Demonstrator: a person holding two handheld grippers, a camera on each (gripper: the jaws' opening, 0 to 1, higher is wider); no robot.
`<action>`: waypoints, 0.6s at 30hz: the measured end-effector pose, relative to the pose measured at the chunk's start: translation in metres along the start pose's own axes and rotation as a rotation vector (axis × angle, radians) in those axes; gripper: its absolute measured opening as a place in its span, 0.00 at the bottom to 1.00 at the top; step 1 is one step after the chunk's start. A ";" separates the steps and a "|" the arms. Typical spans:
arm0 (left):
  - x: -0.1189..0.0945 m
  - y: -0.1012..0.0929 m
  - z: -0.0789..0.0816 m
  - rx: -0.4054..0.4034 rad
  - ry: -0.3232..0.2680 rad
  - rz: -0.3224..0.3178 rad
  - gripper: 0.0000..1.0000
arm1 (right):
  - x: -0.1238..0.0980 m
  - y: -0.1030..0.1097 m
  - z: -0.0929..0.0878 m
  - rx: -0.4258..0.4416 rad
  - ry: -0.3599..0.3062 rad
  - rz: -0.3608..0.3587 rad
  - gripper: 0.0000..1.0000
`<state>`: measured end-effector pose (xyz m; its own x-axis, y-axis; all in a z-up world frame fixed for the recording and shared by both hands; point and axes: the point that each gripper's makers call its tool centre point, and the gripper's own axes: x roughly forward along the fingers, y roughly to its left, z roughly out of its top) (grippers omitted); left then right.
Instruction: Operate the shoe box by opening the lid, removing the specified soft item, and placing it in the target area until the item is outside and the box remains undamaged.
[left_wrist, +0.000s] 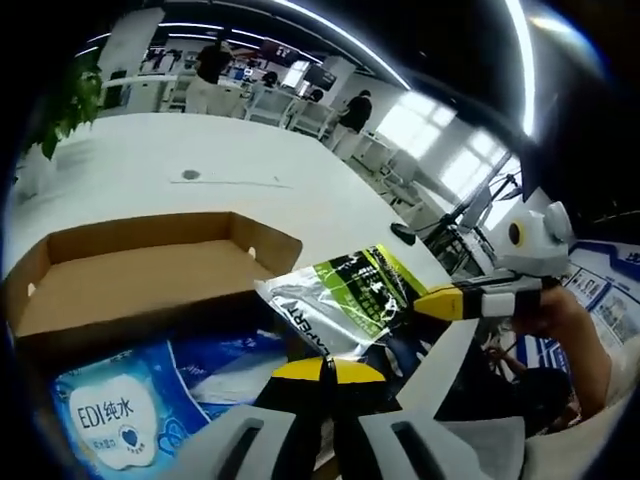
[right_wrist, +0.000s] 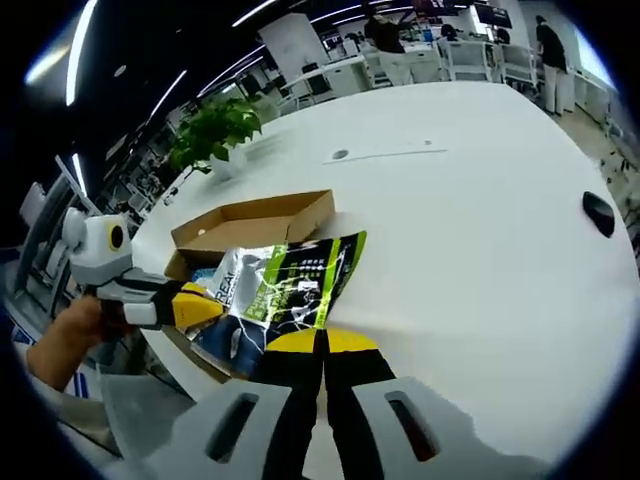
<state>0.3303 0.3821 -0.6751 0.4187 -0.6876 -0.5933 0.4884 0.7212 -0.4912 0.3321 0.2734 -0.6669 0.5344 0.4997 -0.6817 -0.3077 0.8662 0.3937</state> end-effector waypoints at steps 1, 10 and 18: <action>0.003 -0.002 0.000 0.007 0.005 -0.002 0.00 | -0.001 -0.003 0.001 0.002 -0.002 -0.003 0.00; 0.024 -0.016 0.005 0.043 0.044 -0.022 0.00 | -0.010 -0.023 0.001 0.011 -0.007 -0.037 0.00; 0.042 -0.027 0.010 0.070 0.070 -0.036 0.00 | -0.015 -0.045 0.002 0.010 -0.004 -0.072 0.00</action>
<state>0.3426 0.3329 -0.6807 0.3466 -0.7035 -0.6204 0.5557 0.6869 -0.4684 0.3400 0.2267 -0.6733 0.5578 0.4362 -0.7061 -0.2603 0.8998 0.3502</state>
